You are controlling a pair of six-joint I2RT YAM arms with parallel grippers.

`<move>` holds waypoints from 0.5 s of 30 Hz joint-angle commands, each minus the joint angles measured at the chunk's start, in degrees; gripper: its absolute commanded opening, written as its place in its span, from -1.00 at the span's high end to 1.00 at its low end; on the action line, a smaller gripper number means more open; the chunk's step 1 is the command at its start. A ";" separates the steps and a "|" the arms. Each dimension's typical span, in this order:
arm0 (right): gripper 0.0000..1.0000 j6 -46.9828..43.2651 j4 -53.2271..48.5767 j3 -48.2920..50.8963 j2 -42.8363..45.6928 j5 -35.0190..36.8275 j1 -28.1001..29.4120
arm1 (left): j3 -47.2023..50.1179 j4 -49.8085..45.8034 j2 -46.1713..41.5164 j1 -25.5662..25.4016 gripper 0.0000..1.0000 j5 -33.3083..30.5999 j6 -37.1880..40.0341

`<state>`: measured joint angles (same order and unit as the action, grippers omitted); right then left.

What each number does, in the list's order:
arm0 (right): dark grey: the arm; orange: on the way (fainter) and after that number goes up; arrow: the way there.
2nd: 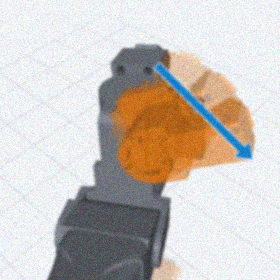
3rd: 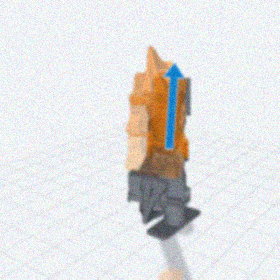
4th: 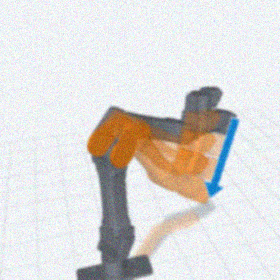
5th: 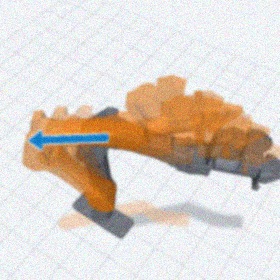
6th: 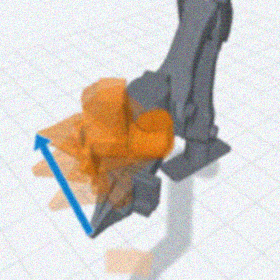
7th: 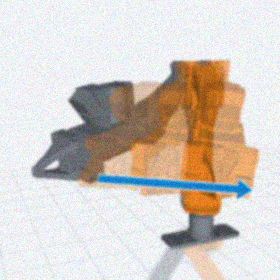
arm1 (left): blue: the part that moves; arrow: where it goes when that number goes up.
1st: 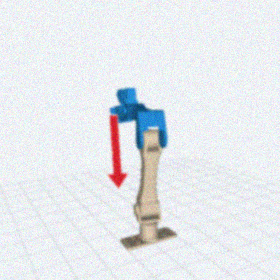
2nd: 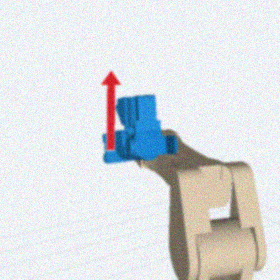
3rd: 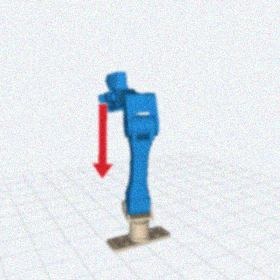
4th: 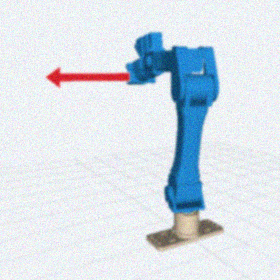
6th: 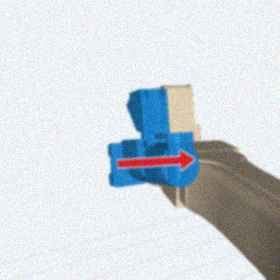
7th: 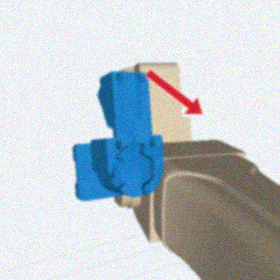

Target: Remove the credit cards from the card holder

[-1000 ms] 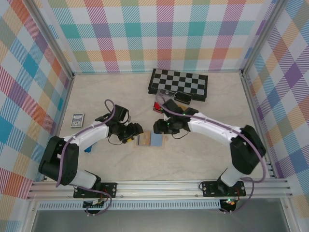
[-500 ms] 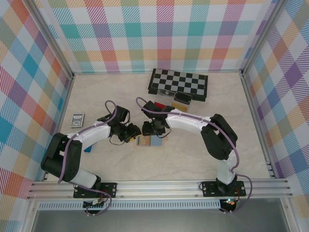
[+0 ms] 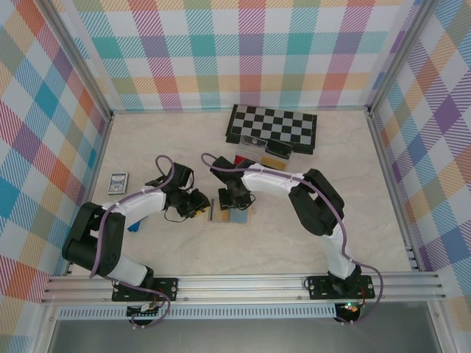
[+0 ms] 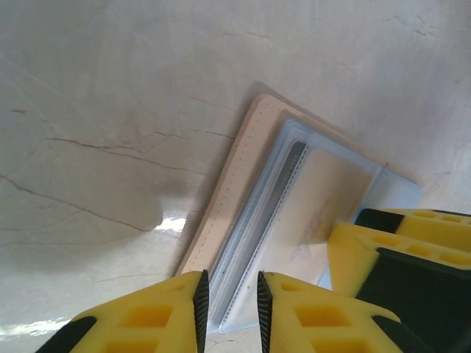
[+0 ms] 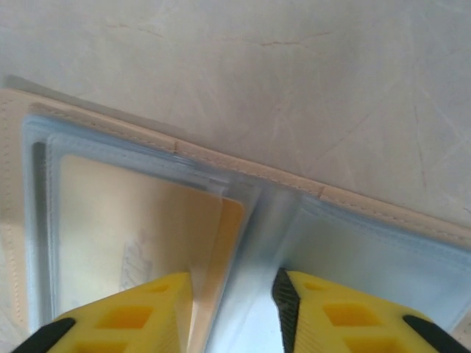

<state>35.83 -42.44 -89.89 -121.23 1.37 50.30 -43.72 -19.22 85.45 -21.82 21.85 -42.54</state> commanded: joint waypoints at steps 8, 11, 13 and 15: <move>0.46 -0.76 -4.02 1.28 -2.75 2.27 0.23 | 0.33 2.79 1.85 0.25 0.52 7.55 1.99; 0.46 -0.83 -3.68 1.60 -2.59 2.25 0.20 | -0.10 2.79 2.68 0.12 0.50 8.81 2.69; 0.46 -0.83 -3.64 1.64 -2.60 2.24 0.08 | -0.20 2.79 3.27 0.12 0.48 8.83 3.01; 0.47 -0.88 -3.53 1.81 -2.61 2.29 0.03 | -0.31 2.79 3.96 0.09 0.46 9.30 3.17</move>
<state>35.51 -43.13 -90.11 -121.47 2.39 50.30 -43.68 -16.75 88.36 -21.82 29.12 -40.82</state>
